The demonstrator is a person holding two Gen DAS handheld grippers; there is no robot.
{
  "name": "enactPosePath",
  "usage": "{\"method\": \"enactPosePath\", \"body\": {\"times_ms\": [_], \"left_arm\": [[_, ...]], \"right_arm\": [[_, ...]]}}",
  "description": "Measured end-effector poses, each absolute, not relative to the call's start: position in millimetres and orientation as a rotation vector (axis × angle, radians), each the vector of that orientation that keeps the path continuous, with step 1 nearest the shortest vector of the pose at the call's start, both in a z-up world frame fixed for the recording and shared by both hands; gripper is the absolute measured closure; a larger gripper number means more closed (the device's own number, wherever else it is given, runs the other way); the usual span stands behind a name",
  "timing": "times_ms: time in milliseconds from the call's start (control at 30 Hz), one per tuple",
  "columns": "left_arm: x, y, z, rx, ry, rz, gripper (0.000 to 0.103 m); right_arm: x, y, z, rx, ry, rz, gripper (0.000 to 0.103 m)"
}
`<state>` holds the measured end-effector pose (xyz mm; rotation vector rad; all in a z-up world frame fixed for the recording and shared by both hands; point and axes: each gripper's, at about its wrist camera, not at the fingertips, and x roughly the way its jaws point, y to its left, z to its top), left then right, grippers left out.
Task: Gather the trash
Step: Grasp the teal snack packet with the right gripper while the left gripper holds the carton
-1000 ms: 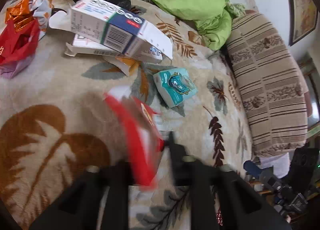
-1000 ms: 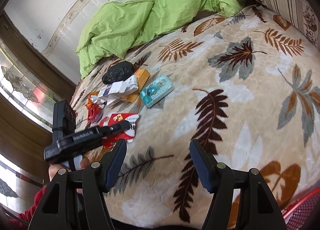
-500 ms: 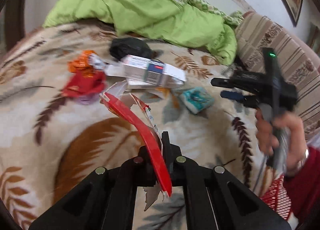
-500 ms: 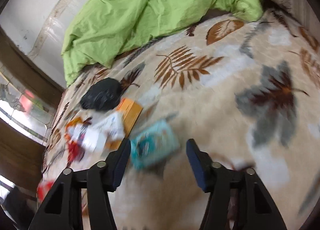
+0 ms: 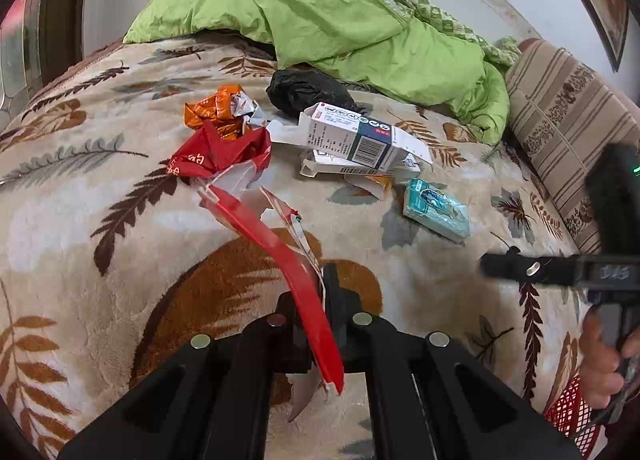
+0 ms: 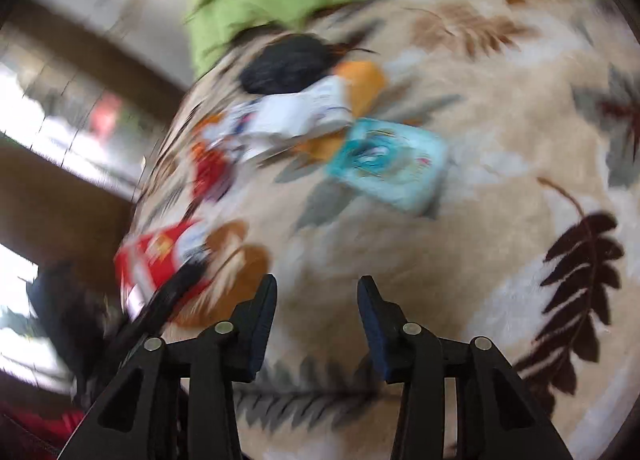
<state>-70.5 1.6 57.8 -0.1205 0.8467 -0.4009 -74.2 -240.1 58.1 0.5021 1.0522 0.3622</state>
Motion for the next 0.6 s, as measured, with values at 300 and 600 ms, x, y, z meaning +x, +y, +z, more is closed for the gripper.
{"method": "enactPosePath", "body": {"times_ms": [300, 600], "left_arm": [[-73, -2, 58, -0.092, 0.83, -0.401, 0.099], [-67, -1, 54, -0.117, 0.847, -0.411, 0.099]], "right_arm": [[6, -259, 70, 0.256, 0.933, 0.176, 0.022], [-2, -223, 45, 0.151, 1.035, 0.314, 0.022]]}}
